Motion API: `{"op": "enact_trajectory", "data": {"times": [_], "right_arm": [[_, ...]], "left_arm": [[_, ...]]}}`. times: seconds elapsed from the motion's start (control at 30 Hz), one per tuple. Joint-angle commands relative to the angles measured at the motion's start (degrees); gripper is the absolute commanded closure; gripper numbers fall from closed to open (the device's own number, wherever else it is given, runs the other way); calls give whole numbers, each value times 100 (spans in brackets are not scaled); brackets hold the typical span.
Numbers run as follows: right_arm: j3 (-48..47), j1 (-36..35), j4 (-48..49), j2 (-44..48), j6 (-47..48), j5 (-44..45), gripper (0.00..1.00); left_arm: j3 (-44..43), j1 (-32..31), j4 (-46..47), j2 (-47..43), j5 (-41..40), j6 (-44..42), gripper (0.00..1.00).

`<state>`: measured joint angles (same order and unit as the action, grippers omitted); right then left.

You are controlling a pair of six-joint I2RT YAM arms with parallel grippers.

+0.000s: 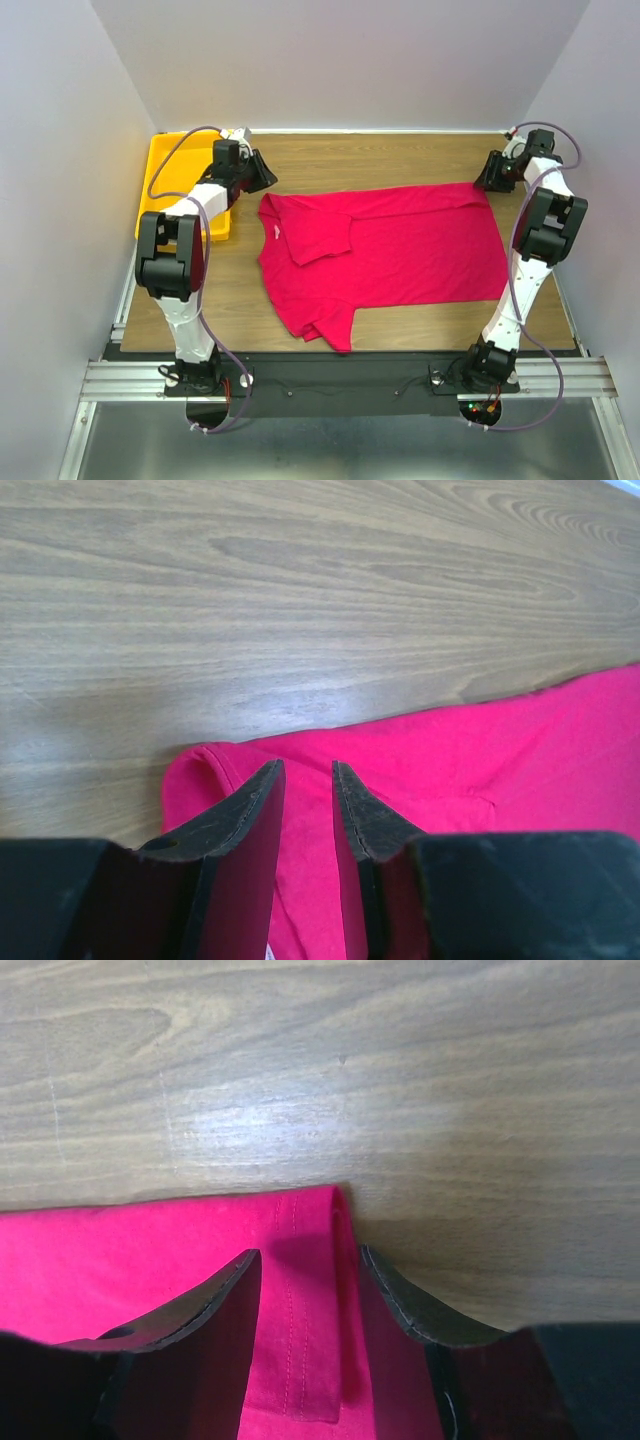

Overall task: Fold and stack the t-shirts
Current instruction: Fold the tshirt

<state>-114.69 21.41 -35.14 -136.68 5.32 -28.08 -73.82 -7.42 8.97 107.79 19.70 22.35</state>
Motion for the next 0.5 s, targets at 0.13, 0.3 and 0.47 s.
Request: {"op": "enact_trajectory", "data": {"times": [0.13, 0.3, 0.47], "right_arm": [[-308, 12, 165, -122, 101, 48, 52], [-439, 12, 165, -210, 66, 74, 58], [-519, 12, 165, -271, 22, 21, 67]], "left_arm": [[-124, -163, -62, 436, 121, -38, 63], [-80, -269, -97, 620, 86, -55, 63], [-71, -286, -150, 752, -19, -90, 63]]}}
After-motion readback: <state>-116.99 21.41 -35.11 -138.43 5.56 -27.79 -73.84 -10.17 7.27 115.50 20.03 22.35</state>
